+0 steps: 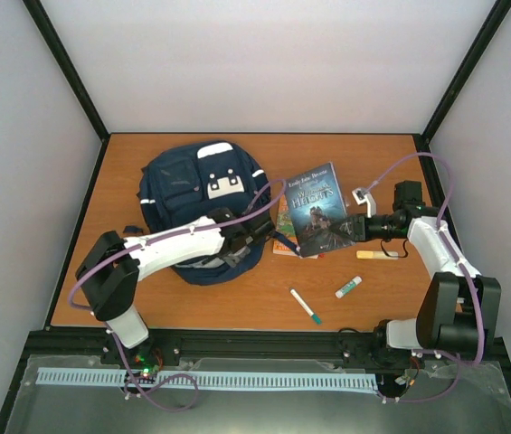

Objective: Pack the student bag
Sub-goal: Place the book in the student bag.

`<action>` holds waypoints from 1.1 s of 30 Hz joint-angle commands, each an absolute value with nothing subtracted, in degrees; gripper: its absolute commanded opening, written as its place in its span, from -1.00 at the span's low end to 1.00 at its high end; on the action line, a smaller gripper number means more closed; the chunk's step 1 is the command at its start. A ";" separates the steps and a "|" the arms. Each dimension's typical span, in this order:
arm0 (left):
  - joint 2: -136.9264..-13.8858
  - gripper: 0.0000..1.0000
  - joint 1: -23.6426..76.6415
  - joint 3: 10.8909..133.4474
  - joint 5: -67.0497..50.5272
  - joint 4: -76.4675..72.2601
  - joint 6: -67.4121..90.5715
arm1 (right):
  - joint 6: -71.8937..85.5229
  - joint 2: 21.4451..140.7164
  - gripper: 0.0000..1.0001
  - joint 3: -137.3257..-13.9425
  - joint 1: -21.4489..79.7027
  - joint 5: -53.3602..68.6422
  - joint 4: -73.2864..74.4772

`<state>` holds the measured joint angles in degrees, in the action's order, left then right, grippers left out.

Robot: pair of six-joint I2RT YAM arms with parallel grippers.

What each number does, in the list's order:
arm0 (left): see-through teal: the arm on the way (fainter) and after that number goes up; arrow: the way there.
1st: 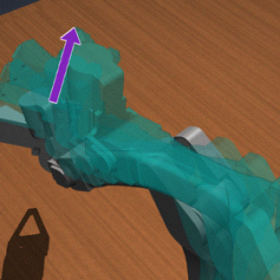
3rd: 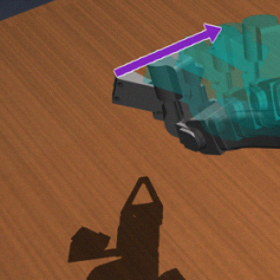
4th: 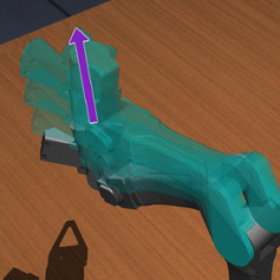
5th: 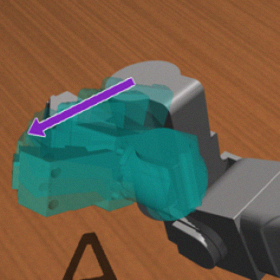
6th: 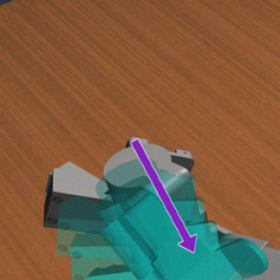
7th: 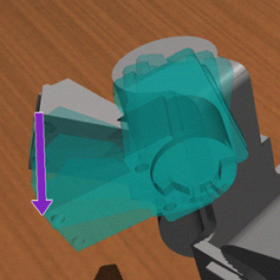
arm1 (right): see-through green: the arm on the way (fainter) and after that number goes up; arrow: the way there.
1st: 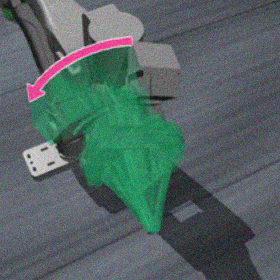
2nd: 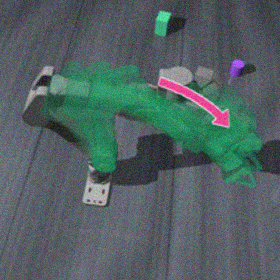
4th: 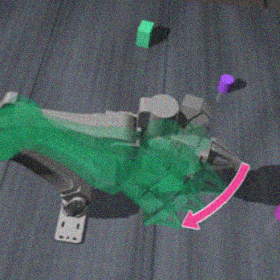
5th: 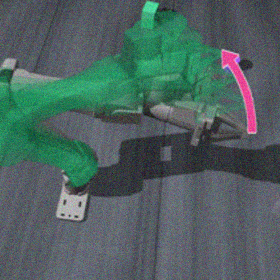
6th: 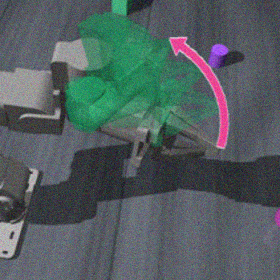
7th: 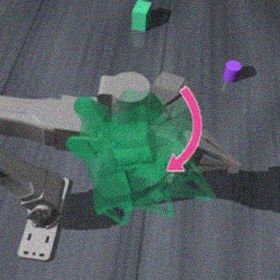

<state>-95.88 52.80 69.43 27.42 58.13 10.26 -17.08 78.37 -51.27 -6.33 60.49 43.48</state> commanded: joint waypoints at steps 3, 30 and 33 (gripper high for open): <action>-93.13 -0.99 53.11 77.80 37.76 54.28 7.70 | -12.21 75.49 -0.94 -53.32 -6.65 71.58 39.62; -91.11 -0.98 51.05 95.07 42.76 55.35 3.54 | 14.22 73.96 -0.94 -50.80 6.74 73.38 49.56; -90.05 -0.98 51.06 94.04 42.30 54.65 4.50 | 20.11 73.59 -0.94 -47.75 9.97 76.47 42.23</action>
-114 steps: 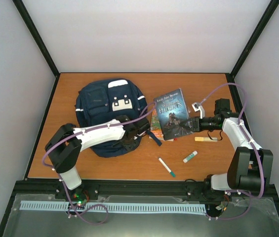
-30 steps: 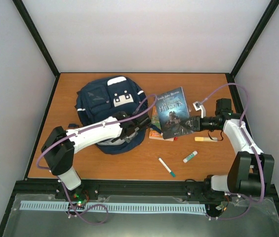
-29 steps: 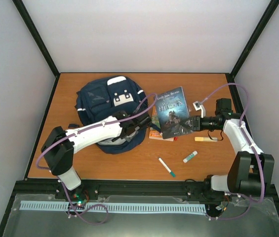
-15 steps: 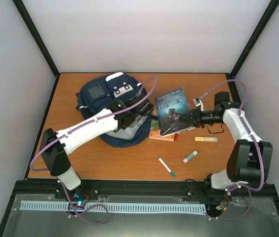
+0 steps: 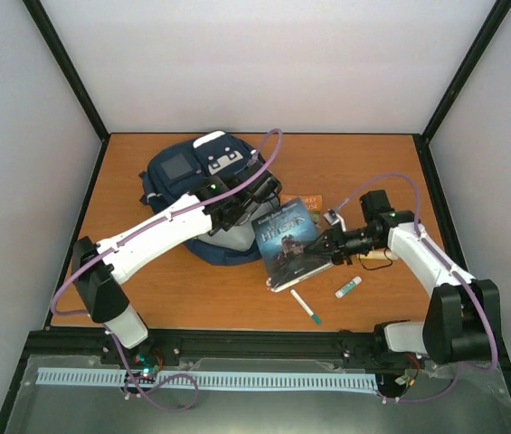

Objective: Pack the student bag
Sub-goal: Place the book in the student bag.

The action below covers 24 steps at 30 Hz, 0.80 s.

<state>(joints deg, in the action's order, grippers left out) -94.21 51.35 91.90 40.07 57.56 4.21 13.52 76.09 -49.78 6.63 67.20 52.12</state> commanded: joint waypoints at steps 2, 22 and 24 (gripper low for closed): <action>-89.37 -0.98 51.05 93.79 41.37 54.54 5.65 | 21.71 74.13 -0.94 -47.05 11.09 76.53 40.26; -82.80 -0.98 51.02 93.02 40.05 54.70 10.28 | 11.23 91.99 -0.94 -55.27 19.23 65.37 44.98; -82.37 -0.99 50.99 93.55 39.77 54.71 10.08 | 9.61 93.26 -0.94 -55.74 19.28 61.74 46.75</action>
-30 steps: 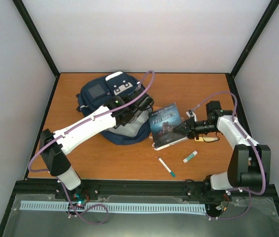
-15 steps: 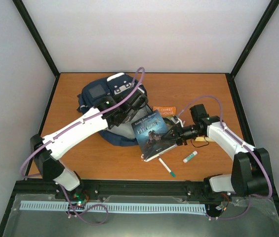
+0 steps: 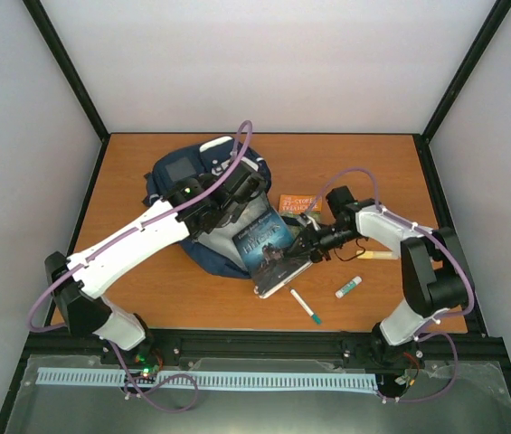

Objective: Pack the student bag
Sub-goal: Place the book in the student bag.

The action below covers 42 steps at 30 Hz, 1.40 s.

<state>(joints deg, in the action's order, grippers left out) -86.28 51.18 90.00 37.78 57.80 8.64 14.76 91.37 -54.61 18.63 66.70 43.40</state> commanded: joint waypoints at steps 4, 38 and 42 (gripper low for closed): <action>-82.21 -0.98 50.97 94.00 38.72 54.26 10.21 | 8.72 95.05 -0.94 -57.08 19.42 61.09 47.94; -79.92 -0.98 50.97 87.29 33.70 51.85 9.97 | 20.04 101.32 -0.94 -68.59 29.54 77.80 37.85; -79.12 -0.98 50.98 87.05 33.01 52.42 9.54 | 25.94 99.86 -0.95 -66.49 29.61 73.66 24.44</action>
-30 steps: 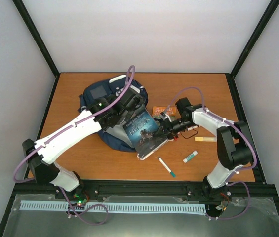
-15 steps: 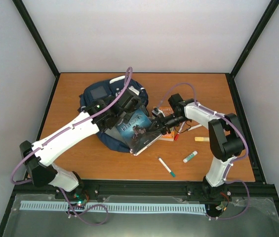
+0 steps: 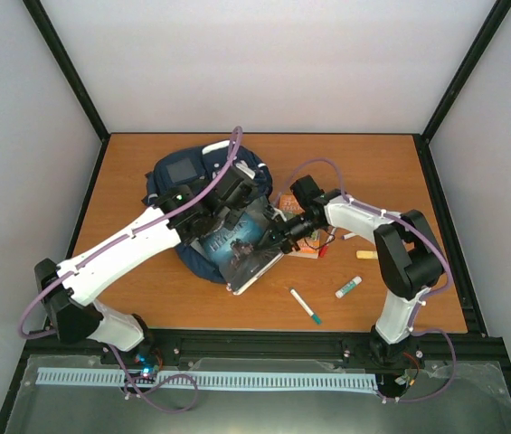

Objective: Pack the student bag
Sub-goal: Place the book in the student bag.

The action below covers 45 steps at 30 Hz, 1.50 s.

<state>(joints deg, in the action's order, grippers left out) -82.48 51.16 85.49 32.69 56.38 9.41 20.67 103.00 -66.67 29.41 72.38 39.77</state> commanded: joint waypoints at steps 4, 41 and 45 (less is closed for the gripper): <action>-78.17 -0.98 50.96 86.67 33.23 53.05 8.94 | 31.11 102.45 -0.94 -67.41 29.70 72.85 17.73; -75.17 -0.98 50.95 82.50 30.21 50.17 8.48 | 40.69 116.01 -0.59 -69.97 29.26 58.94 -0.99; -75.15 -0.98 50.95 81.71 30.51 50.23 8.61 | 39.06 113.79 -0.07 -68.19 29.27 57.71 1.09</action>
